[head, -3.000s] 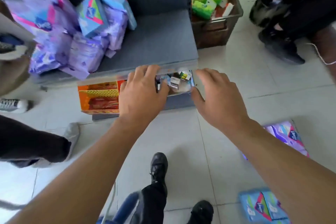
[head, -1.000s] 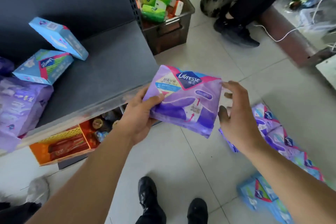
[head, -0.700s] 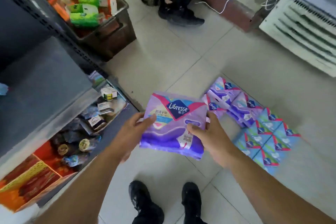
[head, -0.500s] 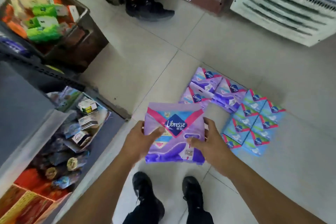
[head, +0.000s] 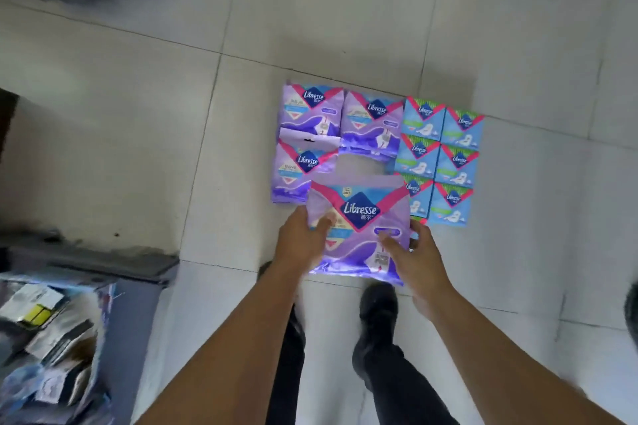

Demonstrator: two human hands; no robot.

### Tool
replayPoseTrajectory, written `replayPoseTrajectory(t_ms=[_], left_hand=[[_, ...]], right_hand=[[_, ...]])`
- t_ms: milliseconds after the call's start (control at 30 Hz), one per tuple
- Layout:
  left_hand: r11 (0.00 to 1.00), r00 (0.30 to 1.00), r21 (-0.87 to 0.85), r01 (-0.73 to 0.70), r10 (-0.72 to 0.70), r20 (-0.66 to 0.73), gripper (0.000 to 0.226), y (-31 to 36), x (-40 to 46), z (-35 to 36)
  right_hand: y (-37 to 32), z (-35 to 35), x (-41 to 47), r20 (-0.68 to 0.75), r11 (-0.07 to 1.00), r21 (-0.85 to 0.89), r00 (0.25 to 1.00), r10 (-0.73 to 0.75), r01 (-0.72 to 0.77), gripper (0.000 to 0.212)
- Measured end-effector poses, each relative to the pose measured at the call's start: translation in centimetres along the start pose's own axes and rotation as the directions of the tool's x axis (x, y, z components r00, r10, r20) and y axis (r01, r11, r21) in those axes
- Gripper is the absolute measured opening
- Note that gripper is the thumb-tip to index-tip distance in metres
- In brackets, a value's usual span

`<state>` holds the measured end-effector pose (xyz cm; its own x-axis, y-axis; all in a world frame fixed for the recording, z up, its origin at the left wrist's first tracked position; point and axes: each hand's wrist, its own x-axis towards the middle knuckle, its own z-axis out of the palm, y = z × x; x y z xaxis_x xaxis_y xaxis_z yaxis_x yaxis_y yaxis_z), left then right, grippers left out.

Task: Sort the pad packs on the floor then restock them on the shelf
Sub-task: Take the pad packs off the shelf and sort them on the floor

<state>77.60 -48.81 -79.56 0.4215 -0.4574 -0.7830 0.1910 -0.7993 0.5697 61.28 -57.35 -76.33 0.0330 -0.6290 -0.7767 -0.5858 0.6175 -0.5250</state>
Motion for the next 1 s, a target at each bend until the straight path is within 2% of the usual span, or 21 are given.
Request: replayPoseTrajectory(t_ms=[167,333,467,567,633,733,833,933,1000], left_hand=[[0.991,0.998,0.118,-0.057,0.052,0.042,0.029,0.4,5.7,3.2],[0.961,0.995,0.258,-0.096,0.084,0.058,0.039,-0.8,12.4,6.2],[0.84,0.982,0.516,-0.166,0.19,0.007,0.05,-3.5,16.6,7.6],[0.681,0.964,0.703,-0.203,0.264,0.023,0.057,-5.5,18.5,7.9],[0.603,0.963,0.769,-0.211,0.263,0.058,0.062,-6.3,19.2,7.9],[0.56,0.975,0.808,-0.182,0.206,0.077,0.065,-6.7,19.9,7.7],[0.529,0.981,0.832,-0.166,0.174,0.086,0.066,-6.7,20.1,7.5],[0.507,0.982,0.846,-0.164,0.166,0.092,0.067,-6.6,20.3,7.3],[0.479,0.975,0.861,-0.17,0.212,0.075,0.065,-6.4,20.3,7.2]], right_hand=[[3.0,0.9,7.3,-0.113,0.999,0.05,0.993,0.018,-0.012,0.044],[5.1,1.4,16.2,-0.194,0.999,0.029,0.981,-0.033,0.04,0.021],[6.8,1.9,21.9,-0.233,0.994,-0.107,0.97,-0.061,0.036,0.033],[7.4,2.7,24.3,-0.218,0.986,-0.152,0.971,-0.095,0.062,0.038],[7.5,3.3,25.3,-0.198,0.976,-0.194,0.971,-0.136,0.097,0.039],[7.6,4.1,26.2,-0.142,0.945,-0.302,0.974,-0.175,0.126,0.041],[8.0,4.6,26.9,-0.141,0.83,-0.543,0.961,-0.24,0.127,0.045],[8.3,4.8,26.5,-0.102,0.719,-0.667,0.931,-0.351,0.198,0.062],[8.7,4.9,25.9,0.035,0.537,-0.781,0.88,-0.473,0.32,0.073]])
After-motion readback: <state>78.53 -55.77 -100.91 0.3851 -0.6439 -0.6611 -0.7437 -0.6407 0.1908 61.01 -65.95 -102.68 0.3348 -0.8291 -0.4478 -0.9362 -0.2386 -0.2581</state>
